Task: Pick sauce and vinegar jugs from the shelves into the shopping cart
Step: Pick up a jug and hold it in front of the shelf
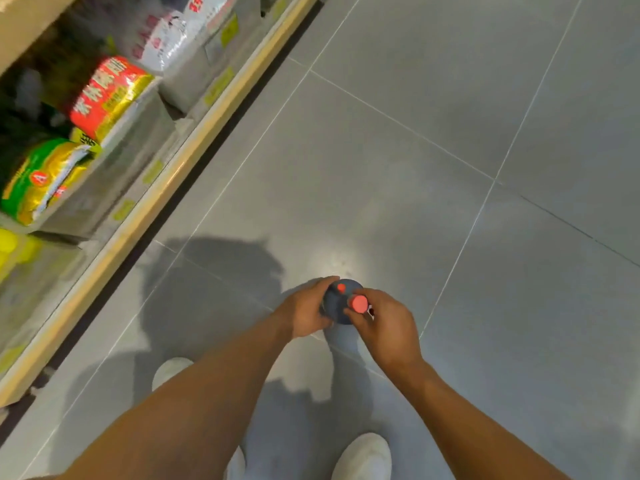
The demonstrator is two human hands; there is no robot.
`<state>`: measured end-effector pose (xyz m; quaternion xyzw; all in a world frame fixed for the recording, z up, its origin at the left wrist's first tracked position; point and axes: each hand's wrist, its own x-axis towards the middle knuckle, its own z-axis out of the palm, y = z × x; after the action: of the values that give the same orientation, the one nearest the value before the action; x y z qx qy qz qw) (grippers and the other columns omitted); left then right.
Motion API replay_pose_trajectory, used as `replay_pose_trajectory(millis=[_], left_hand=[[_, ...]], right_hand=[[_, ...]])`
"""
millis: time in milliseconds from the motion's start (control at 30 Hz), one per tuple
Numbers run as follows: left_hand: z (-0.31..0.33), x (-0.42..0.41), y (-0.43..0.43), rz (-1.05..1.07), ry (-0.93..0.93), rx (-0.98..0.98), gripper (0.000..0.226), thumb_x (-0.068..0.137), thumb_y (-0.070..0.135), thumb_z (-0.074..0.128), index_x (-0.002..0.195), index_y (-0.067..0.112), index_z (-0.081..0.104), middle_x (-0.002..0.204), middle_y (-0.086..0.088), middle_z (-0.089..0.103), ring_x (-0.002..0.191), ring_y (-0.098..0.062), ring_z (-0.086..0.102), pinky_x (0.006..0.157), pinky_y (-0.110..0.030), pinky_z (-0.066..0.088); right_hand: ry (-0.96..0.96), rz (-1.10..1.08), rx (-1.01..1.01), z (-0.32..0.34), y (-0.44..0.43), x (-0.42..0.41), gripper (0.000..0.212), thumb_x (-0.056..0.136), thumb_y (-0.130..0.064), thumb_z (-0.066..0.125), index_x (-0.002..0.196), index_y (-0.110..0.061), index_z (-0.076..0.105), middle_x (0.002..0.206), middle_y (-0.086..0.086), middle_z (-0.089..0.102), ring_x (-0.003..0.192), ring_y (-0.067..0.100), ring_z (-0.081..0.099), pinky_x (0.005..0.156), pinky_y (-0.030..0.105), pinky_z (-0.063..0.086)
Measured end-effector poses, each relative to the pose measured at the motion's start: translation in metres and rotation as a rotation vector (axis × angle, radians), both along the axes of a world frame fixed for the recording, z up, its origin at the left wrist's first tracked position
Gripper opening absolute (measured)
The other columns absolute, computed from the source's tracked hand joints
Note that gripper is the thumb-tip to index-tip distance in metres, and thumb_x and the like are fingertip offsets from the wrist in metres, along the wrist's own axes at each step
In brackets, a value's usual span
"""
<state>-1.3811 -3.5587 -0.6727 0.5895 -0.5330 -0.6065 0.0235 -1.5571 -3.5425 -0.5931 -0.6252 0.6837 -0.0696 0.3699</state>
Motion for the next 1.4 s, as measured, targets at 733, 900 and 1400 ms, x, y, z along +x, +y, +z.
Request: replay_pose_trajectory(millis=[733, 900, 1400], left_hand=[[0.535, 0.071, -0.059, 0.096, 0.018, -0.368, 0.077, 0.075, 0.038, 0.087, 0.142, 0.033, 0.050, 0.134, 0.007, 0.059, 0.102, -0.013, 0.061, 0.082, -0.028, 0.051], [0.672, 0.092, -0.060, 0.138, 0.031, -0.500, 0.071, 0.076, 0.038, 0.086, 0.137, 0.025, 0.054, 0.127, 0.005, 0.064, 0.107, -0.013, 0.063, 0.093, -0.036, 0.054], [0.874, 0.134, 0.033, 0.487, 0.239, -0.651, 0.061, 0.081, 0.021, 0.084, 0.134, 0.027, 0.052, 0.124, 0.013, 0.064, 0.113, -0.001, 0.061, 0.090, -0.023, 0.056]], right_hand=[[-0.028, 0.285, -0.247, 0.543, -0.112, 0.039, 0.033, 0.086, -0.060, 0.066, 0.095, -0.029, 0.066, 0.096, -0.005, 0.073, 0.091, 0.020, 0.067, 0.077, 0.042, 0.056], [-0.054, 0.339, -0.328, 0.695, -0.123, 0.058, 0.028, 0.087, -0.053, 0.072, 0.102, -0.029, 0.071, 0.102, -0.003, 0.074, 0.095, 0.019, 0.068, 0.077, 0.039, 0.055], [-0.299, 0.691, -0.414, 0.922, -0.083, 0.124, 0.031, 0.088, -0.048, 0.070, 0.104, -0.022, 0.076, 0.091, -0.006, 0.077, 0.083, 0.012, 0.073, 0.073, 0.047, 0.063]])
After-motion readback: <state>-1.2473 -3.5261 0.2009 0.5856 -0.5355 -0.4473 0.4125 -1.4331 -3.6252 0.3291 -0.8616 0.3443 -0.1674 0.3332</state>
